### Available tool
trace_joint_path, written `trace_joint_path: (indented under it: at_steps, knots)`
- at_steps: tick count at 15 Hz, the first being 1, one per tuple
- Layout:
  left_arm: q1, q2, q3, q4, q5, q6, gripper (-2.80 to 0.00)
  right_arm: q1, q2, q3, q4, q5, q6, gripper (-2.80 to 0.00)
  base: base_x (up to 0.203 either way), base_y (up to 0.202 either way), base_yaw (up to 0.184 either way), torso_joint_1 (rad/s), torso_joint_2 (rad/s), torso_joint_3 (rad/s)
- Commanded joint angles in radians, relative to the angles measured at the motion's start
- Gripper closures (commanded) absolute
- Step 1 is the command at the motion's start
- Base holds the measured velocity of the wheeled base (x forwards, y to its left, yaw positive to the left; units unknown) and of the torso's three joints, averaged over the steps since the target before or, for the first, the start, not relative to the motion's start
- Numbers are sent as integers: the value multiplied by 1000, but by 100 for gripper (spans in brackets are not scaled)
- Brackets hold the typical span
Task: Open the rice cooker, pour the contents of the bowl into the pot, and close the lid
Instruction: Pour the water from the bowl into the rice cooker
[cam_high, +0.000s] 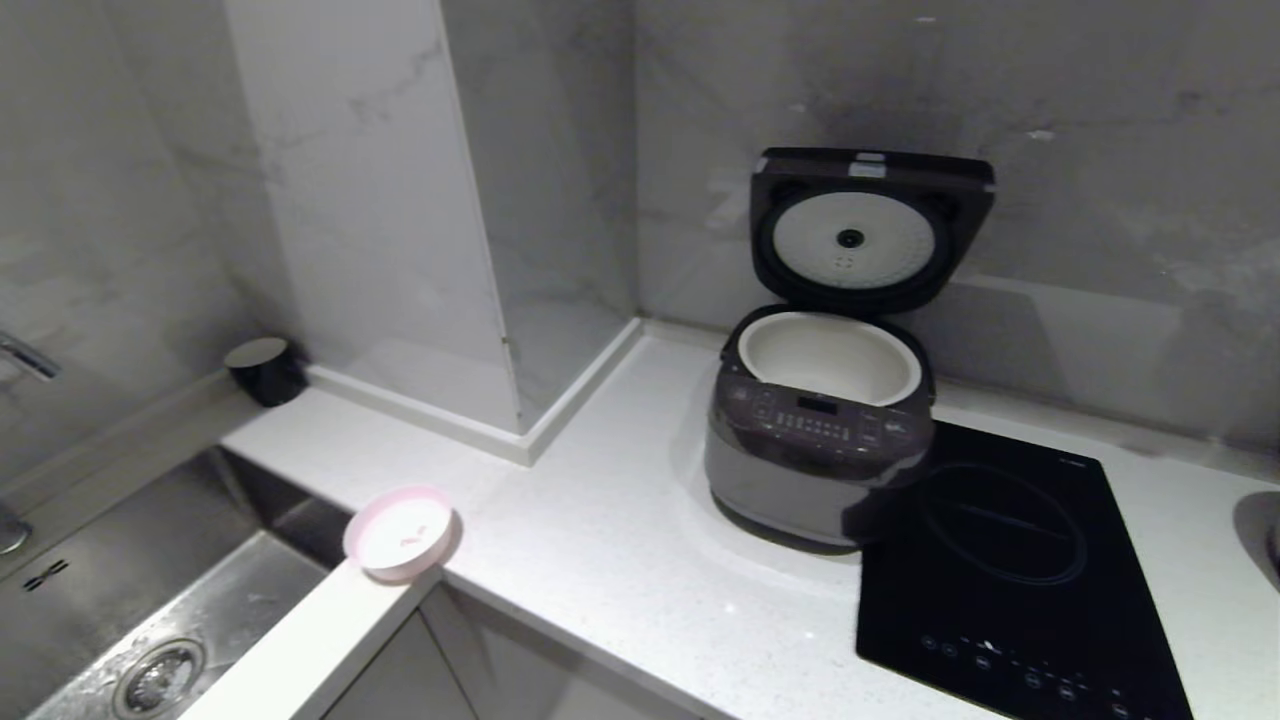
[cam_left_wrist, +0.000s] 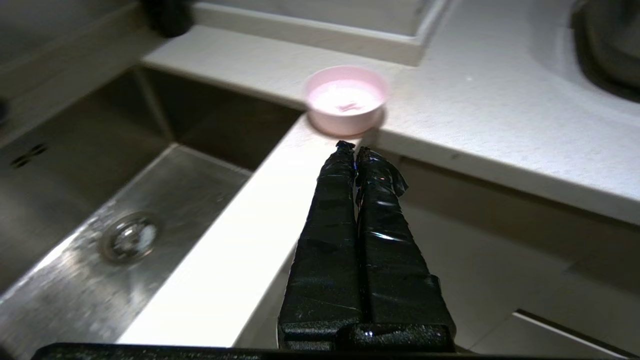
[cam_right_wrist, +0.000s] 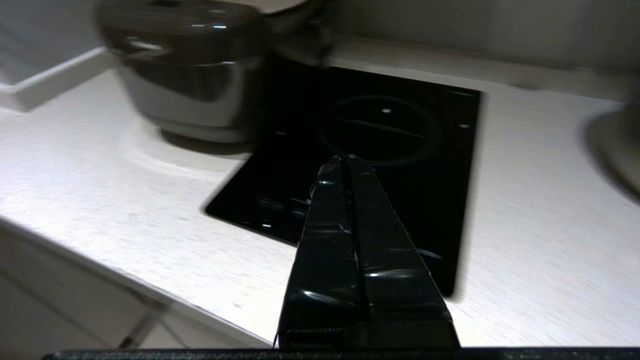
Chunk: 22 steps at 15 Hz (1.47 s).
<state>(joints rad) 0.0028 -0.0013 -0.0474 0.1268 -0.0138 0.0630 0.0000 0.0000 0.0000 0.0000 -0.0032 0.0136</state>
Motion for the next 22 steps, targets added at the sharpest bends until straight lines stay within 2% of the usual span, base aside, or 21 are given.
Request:
trace_joint_path:
  at_steps: [1,11,22]
  knots:
    - [-1,1,0,1,0,0,0,0,0,0,0,0,0,0,2,7,-169,2,2,2]
    - [-1,1,0,1,3,-19,0,0,0,0,0,0,0,0,1,7,-168,3,4,3]
    - [-1,1,-2,1,14,-43,0,0,0,0,0,0,0,0,0,0,-6,0,0,0]
